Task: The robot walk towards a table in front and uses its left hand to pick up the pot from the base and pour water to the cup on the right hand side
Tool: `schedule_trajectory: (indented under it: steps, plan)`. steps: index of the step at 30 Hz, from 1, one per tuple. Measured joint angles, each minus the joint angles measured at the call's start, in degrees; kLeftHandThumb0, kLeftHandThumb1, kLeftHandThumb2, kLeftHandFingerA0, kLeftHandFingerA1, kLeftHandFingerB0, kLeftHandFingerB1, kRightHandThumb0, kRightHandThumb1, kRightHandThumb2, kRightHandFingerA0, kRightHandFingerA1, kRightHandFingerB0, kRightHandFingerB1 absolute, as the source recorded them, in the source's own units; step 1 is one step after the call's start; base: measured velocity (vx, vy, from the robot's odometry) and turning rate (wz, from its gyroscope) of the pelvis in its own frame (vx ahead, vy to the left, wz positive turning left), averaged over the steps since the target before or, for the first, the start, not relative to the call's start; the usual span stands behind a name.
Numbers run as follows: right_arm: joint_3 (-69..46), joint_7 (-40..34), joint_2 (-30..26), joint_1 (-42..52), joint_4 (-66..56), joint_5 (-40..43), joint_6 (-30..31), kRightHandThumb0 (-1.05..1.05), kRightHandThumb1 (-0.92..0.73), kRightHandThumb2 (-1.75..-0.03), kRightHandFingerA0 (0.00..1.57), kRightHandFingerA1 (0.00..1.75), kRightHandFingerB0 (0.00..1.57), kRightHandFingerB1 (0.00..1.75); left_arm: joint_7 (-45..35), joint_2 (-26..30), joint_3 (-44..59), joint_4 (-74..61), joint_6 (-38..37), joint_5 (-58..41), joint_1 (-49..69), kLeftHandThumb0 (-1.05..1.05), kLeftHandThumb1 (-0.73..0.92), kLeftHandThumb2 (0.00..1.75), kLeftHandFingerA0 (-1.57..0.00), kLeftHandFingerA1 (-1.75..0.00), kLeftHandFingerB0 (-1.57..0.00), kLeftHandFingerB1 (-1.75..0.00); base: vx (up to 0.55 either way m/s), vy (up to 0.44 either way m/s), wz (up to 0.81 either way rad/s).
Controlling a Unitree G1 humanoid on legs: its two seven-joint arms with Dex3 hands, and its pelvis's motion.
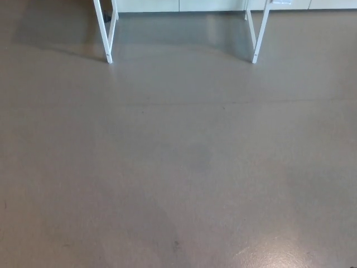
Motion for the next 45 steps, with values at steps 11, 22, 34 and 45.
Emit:
schedule_trajectory:
  steps: [11,22,34,45]
  plan:
    - [-5.83,9.60,0.14,12.04,6.36,6.23,-4.00,-0.07,-0.46,-0.53,0.79,0.52,0.44,0.38,-8.20,0.76,4.45,5.34,-0.53,-5.93,8.83,0.07,0.41,0.85,-0.20,-0.51,-0.18,-0.49,-0.01,-0.005,0.01]
    - [-6.96,12.49,-0.72,12.53,11.27,8.36,-8.77,-0.03,-0.47,-0.53,0.72,0.49,0.42,0.37,-10.19,0.72,3.45,9.04,-1.38,-6.96,9.82,0.10,0.42,0.85,-0.21,-0.51,-0.18,-0.49,0.06,0.176,-0.18]
    - [-6.84,12.90,0.02,13.12,11.93,9.39,-9.05,-0.06,-0.48,-0.54,0.72,0.49,0.39,0.36,-10.43,3.03,2.86,9.16,-2.39,-8.19,8.13,0.06,0.42,0.85,-0.25,-0.52,-0.19,-0.49,0.25,0.089,0.01]
    - [-6.73,12.81,-1.03,12.61,12.00,9.61,-10.05,-0.07,-0.47,-0.53,0.82,0.52,0.44,0.38,-10.92,2.57,1.63,9.33,-2.76,-8.58,7.78,0.08,0.41,0.85,-0.25,-0.53,-0.20,-0.50,0.38,-0.183,0.32]
